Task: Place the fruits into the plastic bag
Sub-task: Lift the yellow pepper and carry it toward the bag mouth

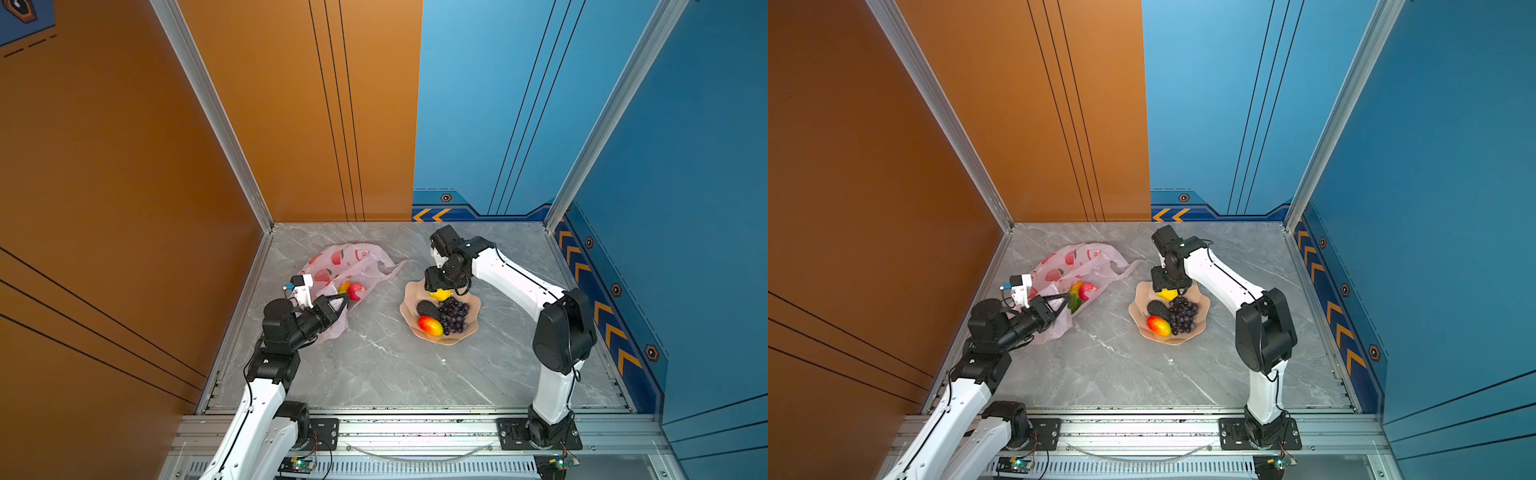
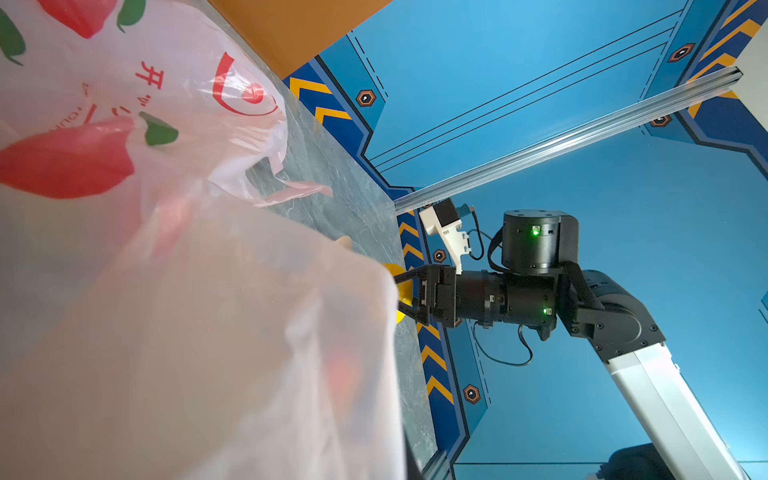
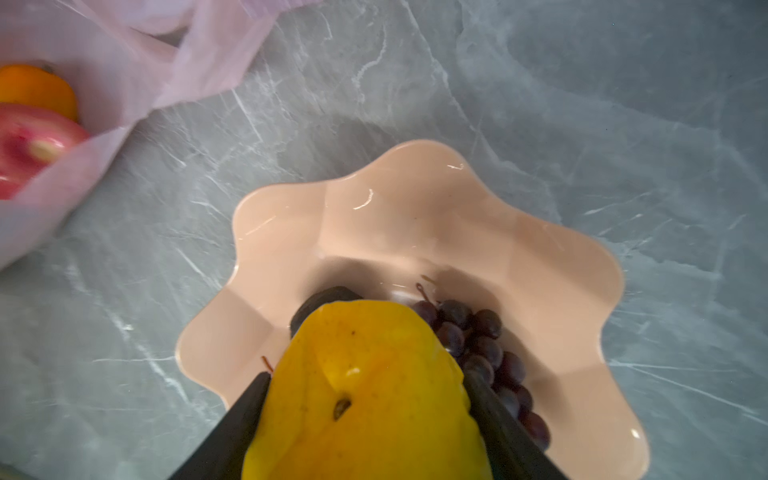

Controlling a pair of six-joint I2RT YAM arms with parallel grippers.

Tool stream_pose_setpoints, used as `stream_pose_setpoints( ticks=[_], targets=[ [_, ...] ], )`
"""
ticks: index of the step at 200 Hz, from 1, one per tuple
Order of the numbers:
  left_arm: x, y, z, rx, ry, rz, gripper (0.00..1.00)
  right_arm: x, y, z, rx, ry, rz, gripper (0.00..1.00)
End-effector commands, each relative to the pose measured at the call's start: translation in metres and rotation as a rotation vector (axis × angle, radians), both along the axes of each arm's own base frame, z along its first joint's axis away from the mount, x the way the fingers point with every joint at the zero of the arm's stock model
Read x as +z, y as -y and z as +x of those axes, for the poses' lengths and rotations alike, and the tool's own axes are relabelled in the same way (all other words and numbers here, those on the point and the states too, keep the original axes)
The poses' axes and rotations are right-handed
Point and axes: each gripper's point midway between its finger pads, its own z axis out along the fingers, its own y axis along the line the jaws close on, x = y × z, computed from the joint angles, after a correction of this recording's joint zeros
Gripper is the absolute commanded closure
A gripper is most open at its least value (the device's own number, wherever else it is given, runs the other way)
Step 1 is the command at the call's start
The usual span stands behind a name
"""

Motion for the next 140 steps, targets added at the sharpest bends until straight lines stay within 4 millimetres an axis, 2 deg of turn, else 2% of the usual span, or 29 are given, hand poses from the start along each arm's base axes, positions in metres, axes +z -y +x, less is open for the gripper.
stream_pose_setpoints(
  ticks=[1, 43, 74, 140],
  targets=[
    [0.007, 0.001, -0.003, -0.017, 0.022, -0.01, 1.0, 0.037, -0.019, 0.0, -0.05, 0.016, 0.244, 0.36],
    [0.001, 0.003, 0.0, -0.027, 0.008, -0.006, 1.0, 0.069, -0.039, 0.008, -0.093, 0.01, 0.51, 0.37],
    [-0.001, 0.003, 0.003, -0.022, -0.004, 0.003, 1.0, 0.087, -0.046, 0.017, -0.112, -0.004, 0.636, 0.37],
    [0.003, 0.005, 0.01, -0.031, 0.0, 0.014, 1.0, 0.109, -0.06, 0.018, -0.1, -0.004, 0.785, 0.37]
  ],
)
